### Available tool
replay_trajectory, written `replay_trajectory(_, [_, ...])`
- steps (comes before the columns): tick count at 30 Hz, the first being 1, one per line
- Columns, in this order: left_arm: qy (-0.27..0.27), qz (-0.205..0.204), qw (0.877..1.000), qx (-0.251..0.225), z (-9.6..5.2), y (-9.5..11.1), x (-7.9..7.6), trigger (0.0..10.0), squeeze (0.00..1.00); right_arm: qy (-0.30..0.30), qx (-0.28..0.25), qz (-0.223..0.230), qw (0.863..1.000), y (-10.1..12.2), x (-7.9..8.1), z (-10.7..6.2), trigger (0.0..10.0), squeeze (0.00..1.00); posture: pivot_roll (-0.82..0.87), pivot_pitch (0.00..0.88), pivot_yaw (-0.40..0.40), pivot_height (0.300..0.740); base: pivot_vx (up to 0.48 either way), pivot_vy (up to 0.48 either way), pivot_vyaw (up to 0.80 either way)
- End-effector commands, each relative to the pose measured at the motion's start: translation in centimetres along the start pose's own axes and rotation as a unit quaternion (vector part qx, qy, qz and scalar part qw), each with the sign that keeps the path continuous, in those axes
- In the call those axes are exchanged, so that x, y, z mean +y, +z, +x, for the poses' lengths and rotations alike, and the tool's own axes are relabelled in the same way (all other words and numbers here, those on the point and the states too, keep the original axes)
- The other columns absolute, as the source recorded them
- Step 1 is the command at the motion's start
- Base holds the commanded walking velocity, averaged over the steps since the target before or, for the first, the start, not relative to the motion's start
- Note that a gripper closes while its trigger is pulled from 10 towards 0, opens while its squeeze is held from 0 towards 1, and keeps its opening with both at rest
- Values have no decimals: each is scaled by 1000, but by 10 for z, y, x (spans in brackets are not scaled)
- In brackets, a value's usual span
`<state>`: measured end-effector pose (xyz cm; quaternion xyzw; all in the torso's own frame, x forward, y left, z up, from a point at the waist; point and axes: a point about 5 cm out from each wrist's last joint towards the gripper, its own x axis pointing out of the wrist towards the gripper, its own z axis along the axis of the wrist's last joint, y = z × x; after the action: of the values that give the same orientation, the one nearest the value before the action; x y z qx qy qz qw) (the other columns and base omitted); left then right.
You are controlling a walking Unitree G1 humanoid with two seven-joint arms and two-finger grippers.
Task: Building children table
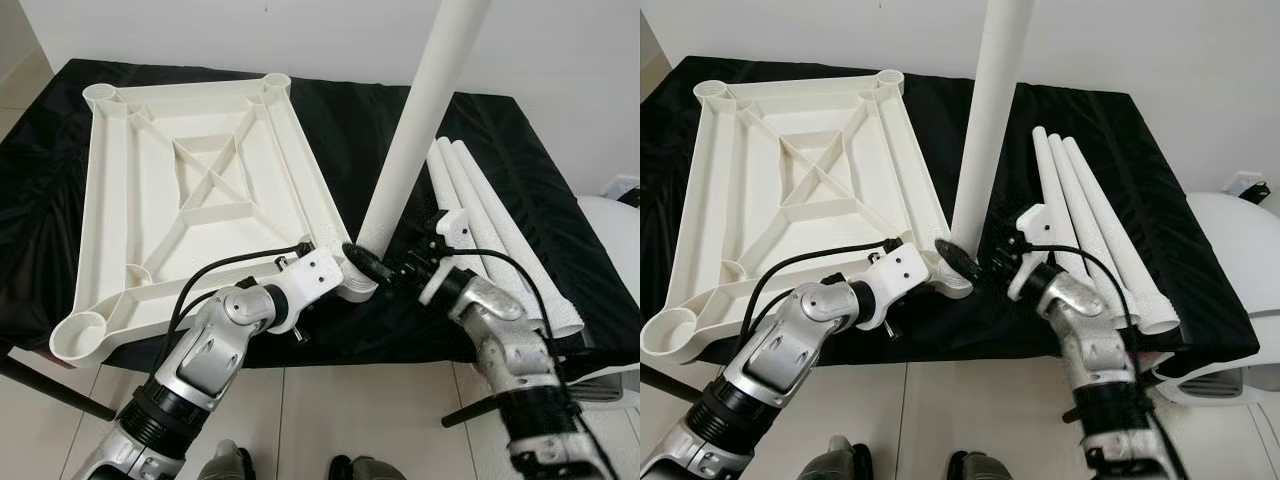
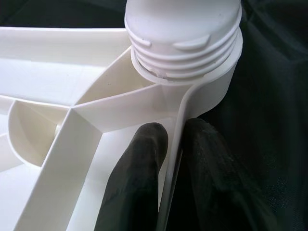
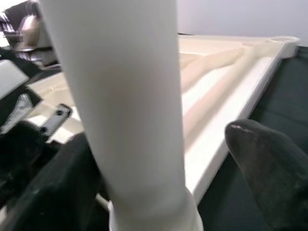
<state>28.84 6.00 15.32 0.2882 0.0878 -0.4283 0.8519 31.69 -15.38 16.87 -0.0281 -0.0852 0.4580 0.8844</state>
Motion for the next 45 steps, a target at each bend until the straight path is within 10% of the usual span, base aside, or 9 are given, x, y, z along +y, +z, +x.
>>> replay_trajectory(1, [1, 24, 999, -22, -2, 9, -1, 10000, 0, -3, 15, 4, 1000, -8, -5, -7, 10000, 0, -37, 92, -32, 740, 0, 0, 0])
replay_trajectory(19, [9, 25, 999, -25, -3, 12, 5, 10000, 0, 54, 20, -12, 998, -14, -21, 17, 10000, 0, -18, 81, -25, 740, 0, 0, 0])
replay_trajectory(22, [9, 26, 999, -24, -4, 12, 5, 10000, 0, 58, 24, -14, 998, -15, -22, 18, 8431, 0, -16, 84, -25, 740, 0, 0, 0])
replay_trajectory(24, [10, 26, 999, -24, -4, 13, 5, 10000, 0, 58, 28, -14, 998, -15, -24, 18, 0, 0, -16, 86, -25, 740, 0, 0, 0])
replay_trajectory(39, [10, 23, 999, -26, -4, 13, 4, 10000, 0, 53, 8, -5, 999, -14, -29, 4, 0, 0, -27, 103, -35, 740, 0, 0, 0])
replay_trajectory(40, [10, 22, 999, -26, -4, 13, 4, 10000, 0, 49, 5, -4, 999, -13, -29, 3, 3176, 0, -27, 103, -35, 740, 0, 0, 0])
replay_trajectory(41, [10, 22, 999, -26, -4, 13, 4, 10000, 0, 49, 5, -4, 999, -13, -29, 3, 3176, 0, -27, 103, -35, 740, 0, 0, 0])
replay_trajectory(42, [10, 22, 999, -26, -4, 13, 4, 10000, 0, 44, 1, -1, 999, -12, -29, 3, 10000, 0, -31, 104, -38, 740, 0, 0, 0])
replay_trajectory(45, [9, 20, 999, -28, -4, 14, 3, 10000, 0, 31, -25, 10, 999, -8, -18, 2, 10000, 0, -35, 109, -43, 740, 0, 0, 0])
